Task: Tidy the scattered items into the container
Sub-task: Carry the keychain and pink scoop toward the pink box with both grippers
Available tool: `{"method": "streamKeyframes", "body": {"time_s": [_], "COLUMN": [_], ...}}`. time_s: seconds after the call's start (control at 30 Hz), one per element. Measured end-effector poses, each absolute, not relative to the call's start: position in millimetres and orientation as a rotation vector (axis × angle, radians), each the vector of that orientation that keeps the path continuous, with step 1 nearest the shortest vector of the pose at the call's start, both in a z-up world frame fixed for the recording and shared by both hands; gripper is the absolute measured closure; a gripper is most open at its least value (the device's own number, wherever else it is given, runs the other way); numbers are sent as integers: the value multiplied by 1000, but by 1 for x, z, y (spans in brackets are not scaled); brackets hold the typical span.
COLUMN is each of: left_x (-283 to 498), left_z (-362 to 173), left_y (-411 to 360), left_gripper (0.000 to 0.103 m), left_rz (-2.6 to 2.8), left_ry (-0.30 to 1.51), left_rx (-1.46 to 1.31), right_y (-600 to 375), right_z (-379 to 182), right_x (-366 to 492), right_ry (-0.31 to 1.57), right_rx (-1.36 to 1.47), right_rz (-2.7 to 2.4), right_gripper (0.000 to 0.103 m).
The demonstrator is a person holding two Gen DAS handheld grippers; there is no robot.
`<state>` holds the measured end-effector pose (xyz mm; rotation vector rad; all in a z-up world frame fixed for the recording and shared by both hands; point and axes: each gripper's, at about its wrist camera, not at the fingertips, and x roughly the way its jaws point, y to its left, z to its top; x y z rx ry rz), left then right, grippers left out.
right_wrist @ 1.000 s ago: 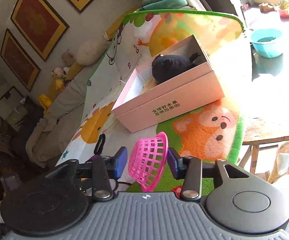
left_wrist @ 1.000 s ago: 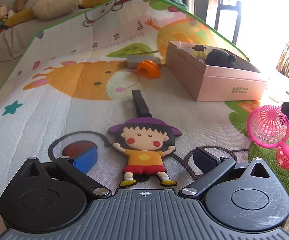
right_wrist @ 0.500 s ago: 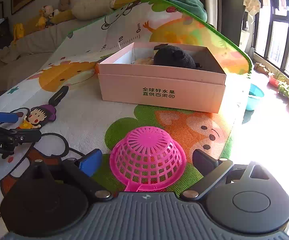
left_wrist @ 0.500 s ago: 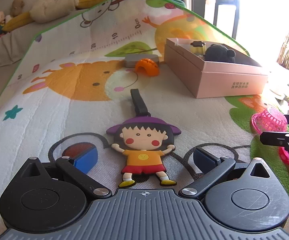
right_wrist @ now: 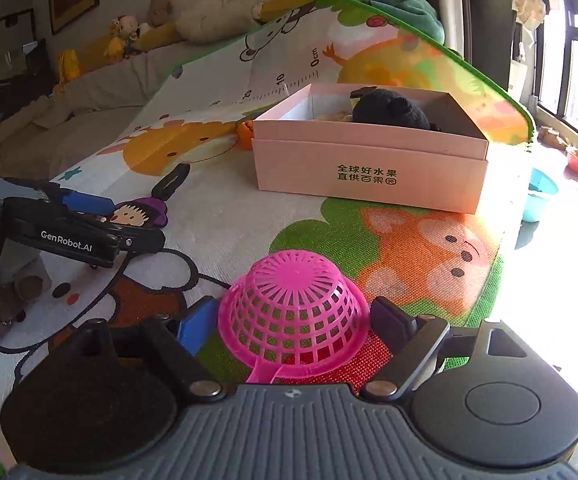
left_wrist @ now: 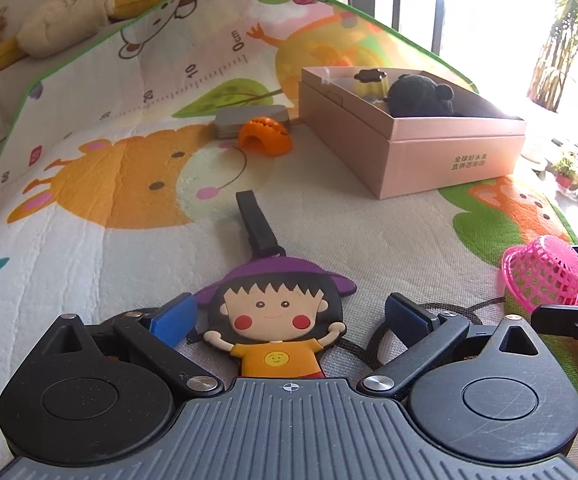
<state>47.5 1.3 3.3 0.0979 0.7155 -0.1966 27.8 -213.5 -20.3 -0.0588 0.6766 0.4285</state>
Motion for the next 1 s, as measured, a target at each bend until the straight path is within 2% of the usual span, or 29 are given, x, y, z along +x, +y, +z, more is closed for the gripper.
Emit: {"method": "streamKeyframes", "body": {"time_s": [0.03, 0.1, 0.17, 0.3, 0.37, 0.53, 0.7, 0.83, 0.9, 1.0], "left_x": [47, 45, 44, 40, 40, 46, 54, 50, 42, 24], "left_z": [3, 5, 7, 6, 7, 6, 6, 6, 8, 11], "left_y": [1, -1, -1, 3, 5, 6, -3, -11, -14, -21], "left_gripper": [5, 16, 18, 16, 10, 9, 17, 17, 17, 17], "left_rz": [-199, -198, -189, -186, -186, -220, -246, -237, -245, -259], "left_ry": [711, 702, 700, 700, 706, 715, 703, 687, 685, 672], "left_rx": [99, 102, 96, 85, 81, 104, 131, 151, 161, 191], "right_y": [-213, -211, -211, -214, -214, -215, -216, -215, -215, -215], "right_z": [-21, -21, -21, -21, -21, -21, -21, -20, -20, -20], "right_x": [28, 28, 27, 26, 26, 27, 27, 26, 25, 25], "right_ry": [678, 679, 678, 675, 676, 678, 680, 679, 674, 670], "right_rx": [-62, -68, -68, -55, -57, -49, -45, -48, -50, -53], "right_rz": [432, 427, 414, 395, 394, 393, 393, 392, 391, 394], "right_gripper": [16, 14, 13, 13, 12, 11, 10, 10, 17, 20]}}
